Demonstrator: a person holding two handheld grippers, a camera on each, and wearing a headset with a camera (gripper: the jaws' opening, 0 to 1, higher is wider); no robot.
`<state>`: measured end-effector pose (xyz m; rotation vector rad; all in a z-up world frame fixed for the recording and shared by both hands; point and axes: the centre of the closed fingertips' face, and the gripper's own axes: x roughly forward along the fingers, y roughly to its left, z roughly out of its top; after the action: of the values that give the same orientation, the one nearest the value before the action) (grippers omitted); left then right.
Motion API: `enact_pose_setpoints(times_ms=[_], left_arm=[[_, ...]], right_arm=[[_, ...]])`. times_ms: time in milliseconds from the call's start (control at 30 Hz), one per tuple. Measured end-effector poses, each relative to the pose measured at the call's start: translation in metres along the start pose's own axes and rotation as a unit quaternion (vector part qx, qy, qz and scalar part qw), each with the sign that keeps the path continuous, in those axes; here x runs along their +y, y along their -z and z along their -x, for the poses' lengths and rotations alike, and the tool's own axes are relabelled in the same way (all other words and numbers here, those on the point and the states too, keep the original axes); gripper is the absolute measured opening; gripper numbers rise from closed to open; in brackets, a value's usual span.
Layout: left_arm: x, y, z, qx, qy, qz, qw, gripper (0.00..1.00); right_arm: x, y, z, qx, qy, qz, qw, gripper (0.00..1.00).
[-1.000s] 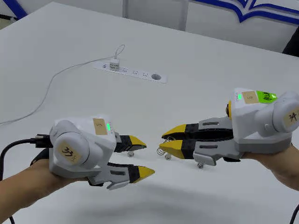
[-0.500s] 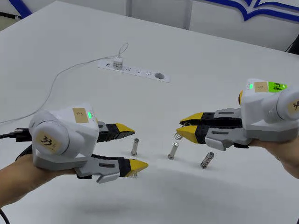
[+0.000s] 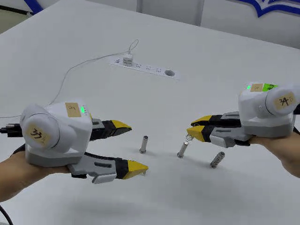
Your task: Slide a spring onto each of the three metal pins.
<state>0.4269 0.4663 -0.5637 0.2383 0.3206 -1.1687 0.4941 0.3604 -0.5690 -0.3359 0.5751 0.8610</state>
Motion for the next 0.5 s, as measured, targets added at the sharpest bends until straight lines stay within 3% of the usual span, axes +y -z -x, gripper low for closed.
enact_pose_setpoints(times_ms=[200, 500], left_arm=[[0.003, 0.009, 0.006, 0.008, -0.006, 0.011, 0.9999, 0.60], [0.006, 0.009, 0.011, -0.001, -0.013, 0.025, 0.9996, 0.61]], right_arm=[[-0.001, 0.008, -0.004, 0.016, 0.003, 0.003, 0.9999, 0.11], [-0.003, 0.012, -0.009, 0.020, 0.002, -0.012, 0.9997, 0.11]])
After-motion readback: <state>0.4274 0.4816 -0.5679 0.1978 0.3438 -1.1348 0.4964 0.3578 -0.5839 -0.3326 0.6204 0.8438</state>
